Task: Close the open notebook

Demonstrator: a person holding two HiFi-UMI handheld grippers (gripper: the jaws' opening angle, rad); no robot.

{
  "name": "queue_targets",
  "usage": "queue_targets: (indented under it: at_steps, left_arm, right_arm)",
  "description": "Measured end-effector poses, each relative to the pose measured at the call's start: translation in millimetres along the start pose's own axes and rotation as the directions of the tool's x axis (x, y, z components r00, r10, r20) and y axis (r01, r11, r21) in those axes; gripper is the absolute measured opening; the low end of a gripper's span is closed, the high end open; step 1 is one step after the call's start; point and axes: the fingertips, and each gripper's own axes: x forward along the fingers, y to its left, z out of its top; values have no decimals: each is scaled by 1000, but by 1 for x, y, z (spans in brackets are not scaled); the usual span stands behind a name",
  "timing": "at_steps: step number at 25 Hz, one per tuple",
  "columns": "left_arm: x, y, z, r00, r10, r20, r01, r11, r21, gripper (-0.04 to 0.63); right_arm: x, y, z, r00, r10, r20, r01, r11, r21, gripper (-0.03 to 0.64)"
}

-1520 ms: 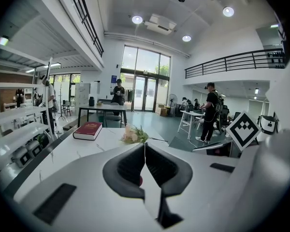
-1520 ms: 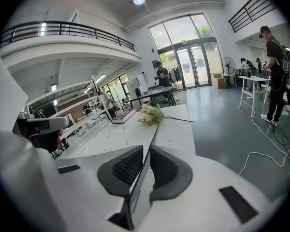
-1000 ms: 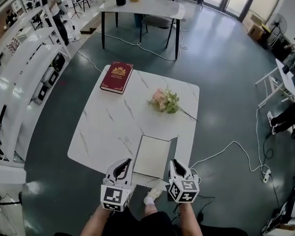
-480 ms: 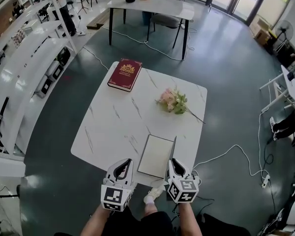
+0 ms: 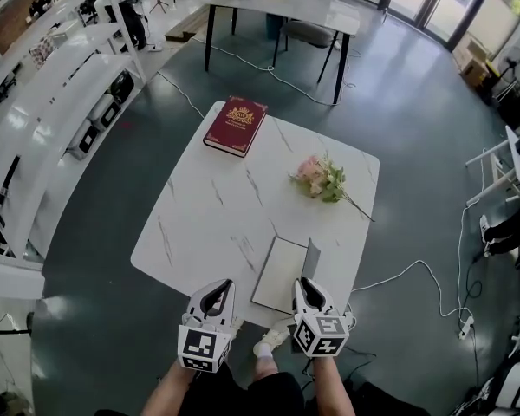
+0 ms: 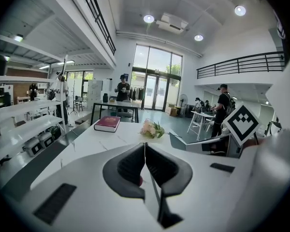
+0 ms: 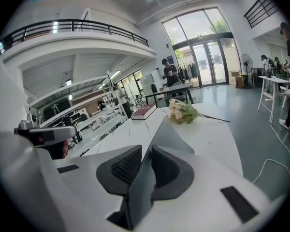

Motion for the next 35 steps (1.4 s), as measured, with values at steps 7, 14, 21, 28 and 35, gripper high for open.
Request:
queue_targets:
  at_steps: [7,14,21,28,35]
  left_arm:
    - [4,16,-5,1000,4,-10,-4,1000,-12,25]
    - [14,32,-22,999,-16,-37,15,1000,-20,25]
    - [27,53,-27,998,-27,-49,26,999,-25,25]
    - [36,67,-42,996,-51,-75,49,998,-30,25]
    - [42,83,-54,994,-57,-96,54,998,-34,25]
  right_arm:
    - [19,14,-7,1000,18,-18,-18,1000,2,87]
    - [40,24,-17,999,24,-41,-23,1000,15,97]
    - [63,31,-29,998,11,-65,-10,1000,19,103]
    - [82,37,-42,996,-20,-91,20,1000,-5,112]
    - [99,36,-61,990,-51,-130,52,999,6,83]
